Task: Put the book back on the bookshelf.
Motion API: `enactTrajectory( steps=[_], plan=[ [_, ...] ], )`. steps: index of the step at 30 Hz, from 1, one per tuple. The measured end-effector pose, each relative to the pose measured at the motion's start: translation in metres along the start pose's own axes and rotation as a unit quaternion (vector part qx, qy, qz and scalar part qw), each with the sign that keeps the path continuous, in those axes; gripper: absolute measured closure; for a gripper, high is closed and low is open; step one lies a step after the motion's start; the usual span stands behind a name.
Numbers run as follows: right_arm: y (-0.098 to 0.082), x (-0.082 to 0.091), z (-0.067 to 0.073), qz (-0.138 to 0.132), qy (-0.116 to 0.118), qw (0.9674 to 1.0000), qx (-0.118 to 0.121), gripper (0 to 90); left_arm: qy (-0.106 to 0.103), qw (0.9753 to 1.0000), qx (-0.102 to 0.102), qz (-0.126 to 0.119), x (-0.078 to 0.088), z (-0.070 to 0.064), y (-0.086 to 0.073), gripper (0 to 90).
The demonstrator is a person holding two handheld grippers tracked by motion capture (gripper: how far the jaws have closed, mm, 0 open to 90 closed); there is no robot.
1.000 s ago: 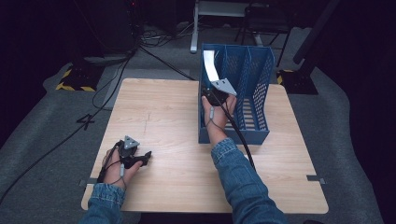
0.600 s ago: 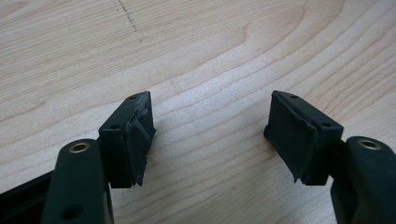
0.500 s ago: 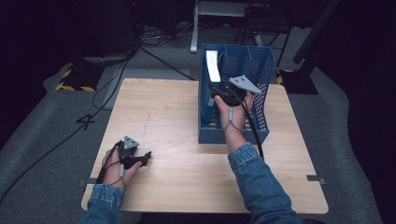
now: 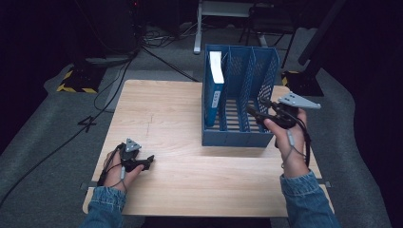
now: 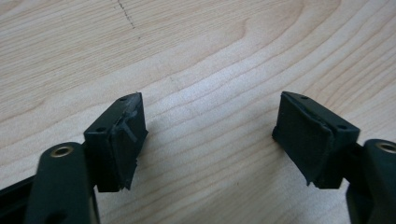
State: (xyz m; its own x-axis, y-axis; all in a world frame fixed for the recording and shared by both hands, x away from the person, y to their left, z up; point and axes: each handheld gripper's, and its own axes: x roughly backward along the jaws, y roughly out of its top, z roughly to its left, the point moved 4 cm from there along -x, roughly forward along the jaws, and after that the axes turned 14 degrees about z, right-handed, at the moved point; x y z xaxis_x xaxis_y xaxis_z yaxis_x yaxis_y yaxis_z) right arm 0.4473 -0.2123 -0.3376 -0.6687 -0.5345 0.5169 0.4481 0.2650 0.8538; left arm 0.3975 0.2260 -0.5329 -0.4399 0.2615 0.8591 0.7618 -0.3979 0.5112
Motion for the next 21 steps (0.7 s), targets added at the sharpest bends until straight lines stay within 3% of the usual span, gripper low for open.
enactTrajectory(
  steps=[7,8,9,11,12,14,15,17,21],
  plan=[
    [-0.041,0.036,-0.029,0.028,-0.012,0.9995,-0.006,37.3,-0.004,1.0000,-0.006,0.004,-0.004,0.001,0.006,18.6],
    [-0.052,0.042,-0.037,0.053,-0.008,0.9985,-0.014,37.0,-0.006,0.9999,-0.012,0.006,-0.005,0.002,0.008,17.6],
    [-0.057,0.043,-0.041,0.072,-0.005,0.9973,-0.008,37.0,-0.006,0.9999,-0.012,0.006,-0.005,0.002,0.008,16.9],
    [-0.062,0.045,-0.044,0.086,0.001,0.9963,-0.004,37.0,-0.010,0.9998,-0.013,0.006,-0.006,0.001,0.009,16.3],
    [-0.074,0.049,-0.051,0.109,0.007,0.9939,-0.015,36.9,-0.012,0.9998,-0.014,0.005,-0.007,0.002,0.010,16.2],
    [-0.085,0.048,-0.056,0.145,0.001,0.9893,-0.011,36.8,-0.011,0.9998,-0.016,0.006,-0.007,0.002,0.010,16.1],
    [-0.085,0.048,-0.056,0.145,0.001,0.9893,-0.011,36.8,-0.011,0.9998,-0.016,0.006,-0.007,0.002,0.010,16.1],
    [-0.095,0.045,-0.061,0.166,-0.022,0.9859,-0.003,36.8,-0.013,0.9998,-0.015,0.006,-0.007,0.002,0.010,16.1],
    [-0.115,0.038,-0.071,0.205,-0.028,0.9782,-0.012,36.1,-0.011,0.9998,-0.016,0.006,-0.007,0.002,0.010,16.1]
  ],
)
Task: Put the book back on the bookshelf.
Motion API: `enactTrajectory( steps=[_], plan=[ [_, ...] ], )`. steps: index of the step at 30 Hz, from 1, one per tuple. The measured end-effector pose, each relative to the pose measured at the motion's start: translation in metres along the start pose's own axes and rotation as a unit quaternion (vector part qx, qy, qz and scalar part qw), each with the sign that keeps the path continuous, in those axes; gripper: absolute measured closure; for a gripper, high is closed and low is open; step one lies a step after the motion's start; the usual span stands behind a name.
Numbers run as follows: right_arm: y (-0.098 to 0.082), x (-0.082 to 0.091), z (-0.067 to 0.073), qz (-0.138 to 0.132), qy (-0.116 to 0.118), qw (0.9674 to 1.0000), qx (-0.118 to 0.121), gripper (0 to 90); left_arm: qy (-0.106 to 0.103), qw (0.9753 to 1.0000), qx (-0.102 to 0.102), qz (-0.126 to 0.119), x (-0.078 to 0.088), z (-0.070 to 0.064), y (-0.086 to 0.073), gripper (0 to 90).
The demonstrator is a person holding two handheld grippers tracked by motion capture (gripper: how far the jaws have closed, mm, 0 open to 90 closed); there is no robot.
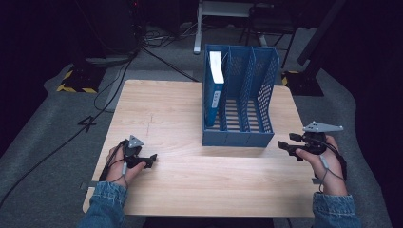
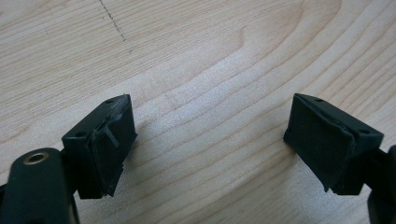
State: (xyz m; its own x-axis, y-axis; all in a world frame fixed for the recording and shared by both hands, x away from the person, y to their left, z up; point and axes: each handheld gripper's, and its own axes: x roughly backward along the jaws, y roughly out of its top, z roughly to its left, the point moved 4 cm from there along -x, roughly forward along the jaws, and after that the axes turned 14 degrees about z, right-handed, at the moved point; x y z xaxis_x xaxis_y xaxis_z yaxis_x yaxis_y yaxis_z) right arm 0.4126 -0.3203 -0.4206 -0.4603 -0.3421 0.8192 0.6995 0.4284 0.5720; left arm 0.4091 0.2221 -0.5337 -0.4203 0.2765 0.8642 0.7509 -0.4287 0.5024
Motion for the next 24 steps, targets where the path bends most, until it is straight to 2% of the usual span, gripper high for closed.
enactTrajectory(
  steps=[1,3,5,10,13,20,22,23,24],
  plan=[
    [-0.004,-0.005,-0.003,0.014,-0.006,0.9999,0.003,36.0,0.000,1.0000,0.000,0.000,0.000,0.000,0.000,16.1],
    [-0.012,-0.014,-0.008,0.032,-0.003,0.9995,0.002,35.5,0.000,1.0000,0.000,0.000,0.000,0.000,0.000,16.1],
    [-0.016,-0.022,-0.012,0.028,-0.016,0.9994,0.011,35.5,0.000,1.0000,0.000,0.000,0.000,0.000,0.000,16.1],
    [-0.032,-0.044,-0.017,0.050,-0.013,0.9987,0.002,35.4,0.000,1.0000,0.000,0.000,0.000,0.000,0.000,16.1],
    [-0.040,-0.054,-0.021,0.048,-0.016,0.9987,-0.006,35.4,-0.001,1.0000,0.001,0.000,0.000,0.000,0.000,16.1],
    [-0.059,-0.068,-0.030,0.021,-0.026,0.9994,-0.011,32.7,0.000,1.0000,0.000,0.000,0.000,0.000,0.000,16.1],
    [-0.066,-0.074,-0.033,0.023,-0.035,0.9991,-0.005,29.4,0.000,1.0000,0.000,0.000,0.000,0.000,0.000,16.1],
    [-0.070,-0.078,-0.035,0.030,-0.036,0.9989,-0.002,23.3,-0.001,1.0000,0.000,0.000,0.000,0.000,0.000,16.1],
    [-0.073,-0.082,-0.035,0.008,-0.029,0.9995,-0.009,17.1,0.000,1.0000,0.001,0.000,0.000,0.000,0.000,16.1]
  ],
)
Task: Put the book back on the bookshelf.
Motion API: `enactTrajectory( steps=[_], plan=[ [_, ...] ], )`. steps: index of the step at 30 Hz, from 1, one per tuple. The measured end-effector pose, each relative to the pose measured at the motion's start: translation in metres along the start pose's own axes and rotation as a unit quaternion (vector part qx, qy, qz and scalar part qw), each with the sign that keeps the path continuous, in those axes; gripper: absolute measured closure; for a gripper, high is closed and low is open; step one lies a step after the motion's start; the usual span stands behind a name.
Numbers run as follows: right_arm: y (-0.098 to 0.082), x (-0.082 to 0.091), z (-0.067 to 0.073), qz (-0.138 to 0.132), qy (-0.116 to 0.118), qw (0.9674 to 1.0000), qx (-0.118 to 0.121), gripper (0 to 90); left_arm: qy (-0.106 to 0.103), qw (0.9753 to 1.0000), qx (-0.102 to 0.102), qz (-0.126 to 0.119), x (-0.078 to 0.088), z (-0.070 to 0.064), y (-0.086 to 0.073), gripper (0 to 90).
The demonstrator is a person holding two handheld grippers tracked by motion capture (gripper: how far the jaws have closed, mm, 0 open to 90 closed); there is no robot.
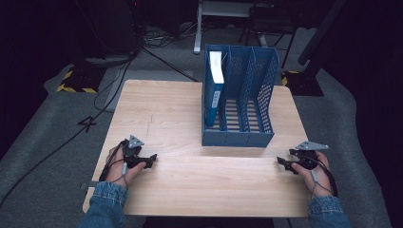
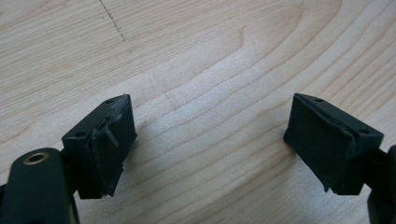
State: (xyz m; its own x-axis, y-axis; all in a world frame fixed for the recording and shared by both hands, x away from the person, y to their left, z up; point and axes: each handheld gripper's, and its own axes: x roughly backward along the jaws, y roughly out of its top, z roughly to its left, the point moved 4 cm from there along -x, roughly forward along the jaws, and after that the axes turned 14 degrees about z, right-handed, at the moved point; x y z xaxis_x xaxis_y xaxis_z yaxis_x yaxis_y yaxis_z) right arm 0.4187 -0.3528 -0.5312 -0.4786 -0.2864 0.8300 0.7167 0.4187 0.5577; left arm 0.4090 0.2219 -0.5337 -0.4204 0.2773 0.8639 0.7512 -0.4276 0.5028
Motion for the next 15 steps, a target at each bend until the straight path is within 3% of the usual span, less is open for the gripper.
enactTrajectory(
  steps=[2,6,15],
  plan=[
    [0.0004,-0.0011,0.0012,0.004,0.001,0.9999,0.014,14.1,0.000,1.0000,0.000,0.000,0.0000,0.0000,0.0000,16.1],
    [0.0028,-0.0048,0.0012,0.018,-0.016,0.9996,-0.013,2.6,0.001,1.0000,-0.001,0.001,0.0001,0.0000,0.0000,16.2],
    [0.0072,-0.0086,0.0005,0.023,-0.021,0.9992,-0.025,0.0,-0.005,1.0000,0.002,0.000,0.0004,0.0008,0.0003,16.3]
  ],
)
